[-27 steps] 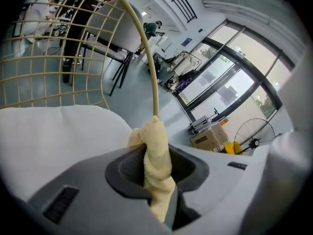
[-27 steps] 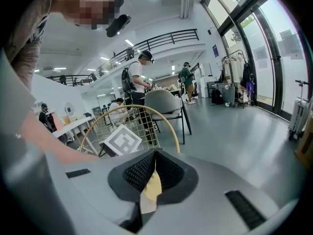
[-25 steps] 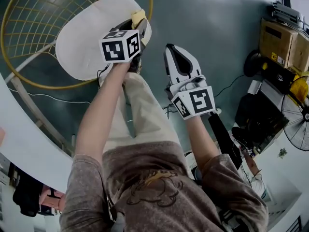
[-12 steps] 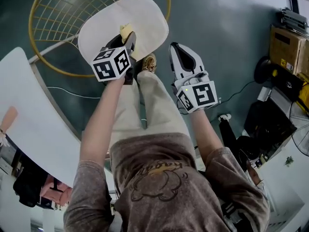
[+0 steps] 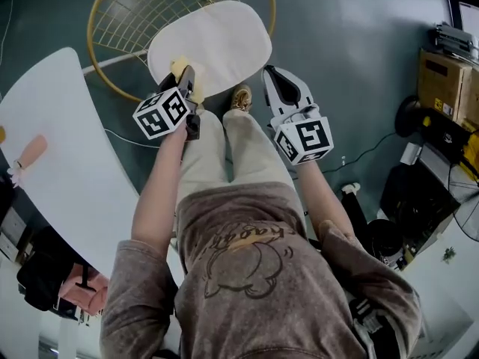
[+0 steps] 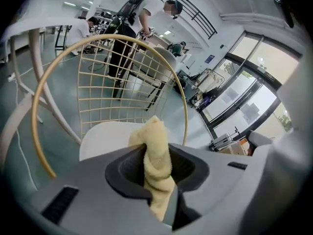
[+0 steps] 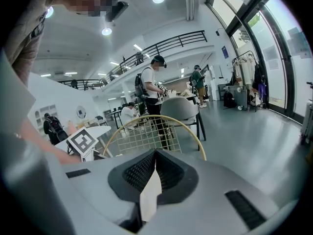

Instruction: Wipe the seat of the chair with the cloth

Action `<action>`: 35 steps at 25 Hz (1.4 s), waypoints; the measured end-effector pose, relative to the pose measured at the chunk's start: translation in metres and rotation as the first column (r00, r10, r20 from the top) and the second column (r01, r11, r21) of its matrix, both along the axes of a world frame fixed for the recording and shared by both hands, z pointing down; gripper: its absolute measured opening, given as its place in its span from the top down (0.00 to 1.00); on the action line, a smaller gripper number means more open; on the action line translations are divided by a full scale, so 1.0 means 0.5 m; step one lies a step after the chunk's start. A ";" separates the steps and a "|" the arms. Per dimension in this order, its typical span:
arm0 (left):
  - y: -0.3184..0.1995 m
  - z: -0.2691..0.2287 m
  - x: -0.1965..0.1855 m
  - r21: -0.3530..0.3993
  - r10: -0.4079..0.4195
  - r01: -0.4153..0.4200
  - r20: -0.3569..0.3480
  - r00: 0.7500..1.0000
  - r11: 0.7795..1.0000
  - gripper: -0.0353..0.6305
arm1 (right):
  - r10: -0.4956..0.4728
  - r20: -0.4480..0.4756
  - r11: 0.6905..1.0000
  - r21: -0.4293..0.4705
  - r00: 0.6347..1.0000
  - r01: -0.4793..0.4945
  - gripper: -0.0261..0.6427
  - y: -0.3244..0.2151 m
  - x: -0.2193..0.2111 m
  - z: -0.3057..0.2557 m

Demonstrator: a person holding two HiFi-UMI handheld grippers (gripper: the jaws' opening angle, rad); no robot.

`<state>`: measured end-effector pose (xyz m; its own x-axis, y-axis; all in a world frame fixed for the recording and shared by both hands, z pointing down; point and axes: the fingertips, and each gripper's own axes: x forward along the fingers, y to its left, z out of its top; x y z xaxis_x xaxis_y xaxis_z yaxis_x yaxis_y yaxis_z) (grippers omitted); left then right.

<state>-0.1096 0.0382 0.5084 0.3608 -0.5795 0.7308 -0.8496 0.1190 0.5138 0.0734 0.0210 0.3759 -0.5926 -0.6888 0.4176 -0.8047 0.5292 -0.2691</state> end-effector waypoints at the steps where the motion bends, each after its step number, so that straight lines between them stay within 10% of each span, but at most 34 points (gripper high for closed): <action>1: 0.007 -0.005 -0.009 -0.001 -0.003 0.003 0.013 1.000 1.000 0.79 | -0.001 0.000 1.000 -0.002 1.000 0.001 0.92 0.002 -0.003 -0.006; 13: 0.090 0.112 -0.131 -0.095 0.003 0.016 0.197 0.980 0.995 0.79 | -0.044 0.015 0.999 -0.021 0.999 0.044 0.92 0.009 -0.051 -0.016; 35: 0.098 0.319 -0.081 -0.156 0.023 0.000 0.148 0.989 0.988 0.79 | -0.038 -0.010 0.997 -0.073 0.999 0.037 0.92 0.031 -0.016 0.105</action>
